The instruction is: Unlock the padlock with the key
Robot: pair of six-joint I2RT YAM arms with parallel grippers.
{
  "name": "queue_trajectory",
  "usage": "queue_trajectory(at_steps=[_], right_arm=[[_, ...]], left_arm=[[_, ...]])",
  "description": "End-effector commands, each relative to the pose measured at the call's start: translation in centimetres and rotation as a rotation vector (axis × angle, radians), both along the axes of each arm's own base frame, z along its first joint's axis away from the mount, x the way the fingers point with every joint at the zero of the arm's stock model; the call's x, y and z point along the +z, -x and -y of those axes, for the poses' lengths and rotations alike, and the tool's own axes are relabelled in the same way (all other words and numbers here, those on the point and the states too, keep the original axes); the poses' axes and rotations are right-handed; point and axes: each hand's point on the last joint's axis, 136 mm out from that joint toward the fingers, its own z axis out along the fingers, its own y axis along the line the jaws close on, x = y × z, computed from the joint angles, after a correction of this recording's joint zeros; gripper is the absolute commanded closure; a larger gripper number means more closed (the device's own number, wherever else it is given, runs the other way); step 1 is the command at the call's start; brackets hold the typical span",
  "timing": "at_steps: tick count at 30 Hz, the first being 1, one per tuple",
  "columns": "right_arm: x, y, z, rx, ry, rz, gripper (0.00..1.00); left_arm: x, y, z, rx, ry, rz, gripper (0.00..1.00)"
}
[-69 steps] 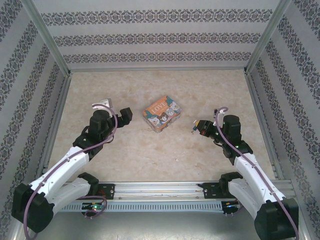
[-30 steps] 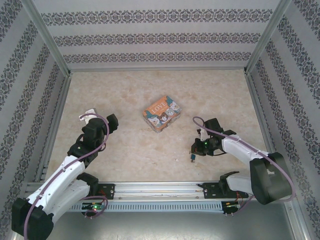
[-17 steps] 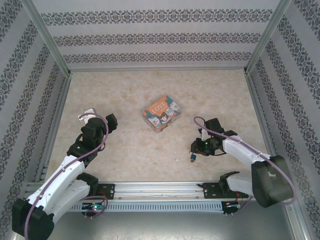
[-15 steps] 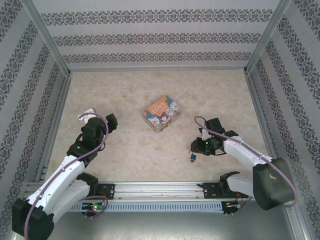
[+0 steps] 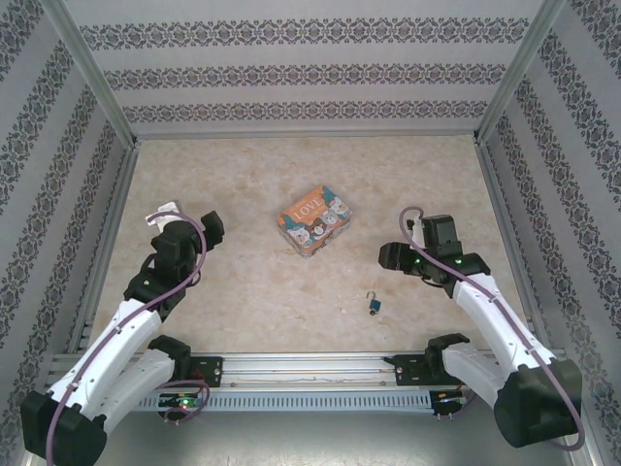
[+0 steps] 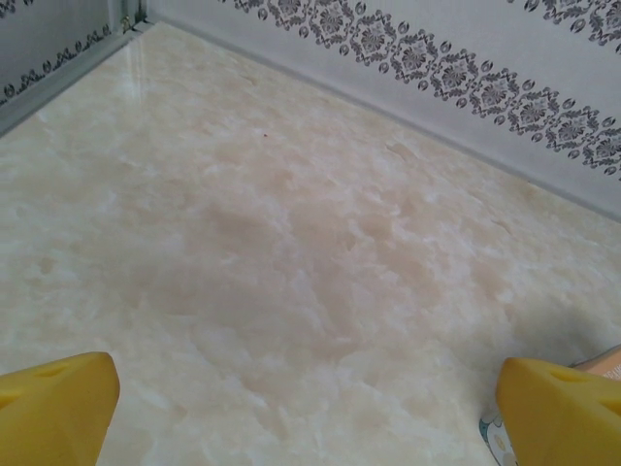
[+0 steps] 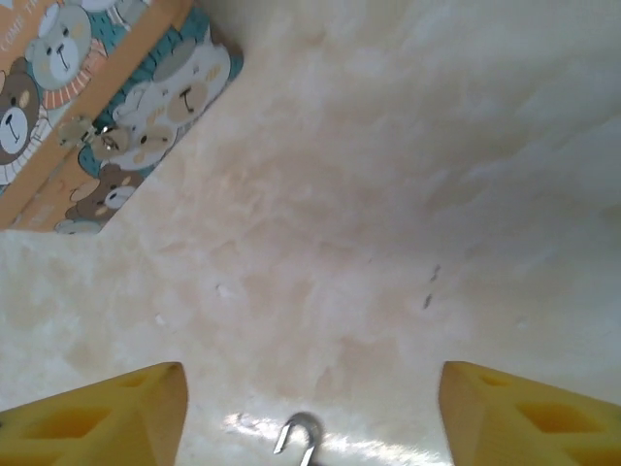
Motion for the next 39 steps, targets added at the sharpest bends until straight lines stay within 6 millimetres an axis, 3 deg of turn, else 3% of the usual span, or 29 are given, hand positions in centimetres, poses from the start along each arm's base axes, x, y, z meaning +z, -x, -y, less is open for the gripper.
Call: queue_trajectory(at_steps=[1,7,11,16,21,30,39], right_arm=[[2.1,-1.5,2.3,-0.018,0.129,0.122,0.26],[4.2,-3.5,4.9,-0.106,0.212,0.292,0.02],[5.0,-4.4,6.3,-0.139,0.286,0.394,0.02],[4.5,-4.7,8.3,-0.171,0.411,0.461,0.02],[4.0,-5.0,8.7,-0.153,0.473,0.517,0.02],[3.9,-6.0,9.4,-0.224,0.47,0.57,0.02],[3.4,-5.7,9.3,-0.241,0.444,0.567,0.02]], left_arm=[[1.4,0.2,-1.1,0.027,-0.045,0.015,0.0],[1.8,-0.1,-1.4,0.042,-0.046,0.03,0.0],[1.9,-0.5,-1.6,0.042,-0.072,0.031,0.01],[3.1,-1.5,-2.3,0.035,-0.176,0.06,0.01],[3.2,-3.5,-2.4,-0.002,-0.32,0.062,0.01],[-2.0,-6.6,-2.1,-0.109,-0.491,-0.042,0.01],[-5.5,-8.8,-2.5,-0.147,-0.453,0.014,0.01]])
